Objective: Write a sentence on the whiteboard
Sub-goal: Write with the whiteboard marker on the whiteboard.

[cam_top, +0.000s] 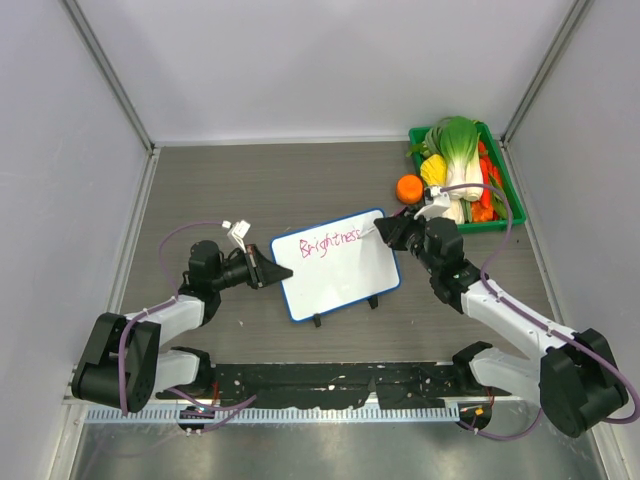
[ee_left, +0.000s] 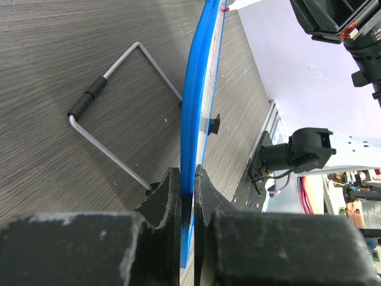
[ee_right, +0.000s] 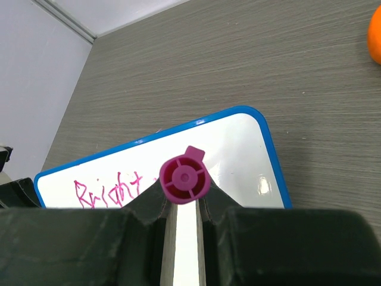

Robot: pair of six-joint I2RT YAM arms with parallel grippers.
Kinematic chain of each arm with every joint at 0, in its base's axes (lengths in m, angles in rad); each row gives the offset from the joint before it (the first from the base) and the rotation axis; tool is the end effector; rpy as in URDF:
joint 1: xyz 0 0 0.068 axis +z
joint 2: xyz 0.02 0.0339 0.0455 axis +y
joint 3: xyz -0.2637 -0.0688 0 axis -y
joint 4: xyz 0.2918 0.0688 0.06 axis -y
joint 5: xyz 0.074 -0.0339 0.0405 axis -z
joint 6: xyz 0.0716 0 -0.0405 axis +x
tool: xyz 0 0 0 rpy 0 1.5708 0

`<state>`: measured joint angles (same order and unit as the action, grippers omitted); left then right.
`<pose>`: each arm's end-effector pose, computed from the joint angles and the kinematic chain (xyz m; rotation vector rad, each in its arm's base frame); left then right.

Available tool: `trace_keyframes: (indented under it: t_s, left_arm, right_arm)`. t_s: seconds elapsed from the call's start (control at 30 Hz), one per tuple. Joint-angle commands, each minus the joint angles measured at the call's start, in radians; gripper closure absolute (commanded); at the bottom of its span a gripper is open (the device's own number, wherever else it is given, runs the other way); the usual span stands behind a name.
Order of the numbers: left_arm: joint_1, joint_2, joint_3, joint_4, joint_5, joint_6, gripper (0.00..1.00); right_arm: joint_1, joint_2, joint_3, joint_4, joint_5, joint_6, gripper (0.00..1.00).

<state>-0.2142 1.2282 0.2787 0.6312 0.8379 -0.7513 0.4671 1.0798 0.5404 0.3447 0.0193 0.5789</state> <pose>0.2484 -0.1085 0.1214 0.0880 2.0407 -1.4197 0.2861 0.1427 0.2195 0.1164 1.8218 0.7343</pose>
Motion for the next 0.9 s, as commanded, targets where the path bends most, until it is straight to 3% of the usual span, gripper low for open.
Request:
trace_keyframes:
  t_s: [0.0, 0.47, 0.87]
  left_arm:
    - [0.002, 0.007, -0.004, -0.068, -0.091, 0.081, 1.00]
    - [0.002, 0.005, -0.004, -0.068, -0.091, 0.083, 1.00]
    - [0.002, 0.004, -0.004, -0.071, -0.091, 0.083, 1.00]
  right_arm:
    - [-0.004, -0.006, 0.032, 0.054, -0.004, 0.025, 0.99]
    - [-0.004, -0.234, 0.073, -0.058, 0.019, -0.008, 0.99]
    - [-0.004, -0.241, 0.066, -0.099, 0.050, -0.051, 0.99]
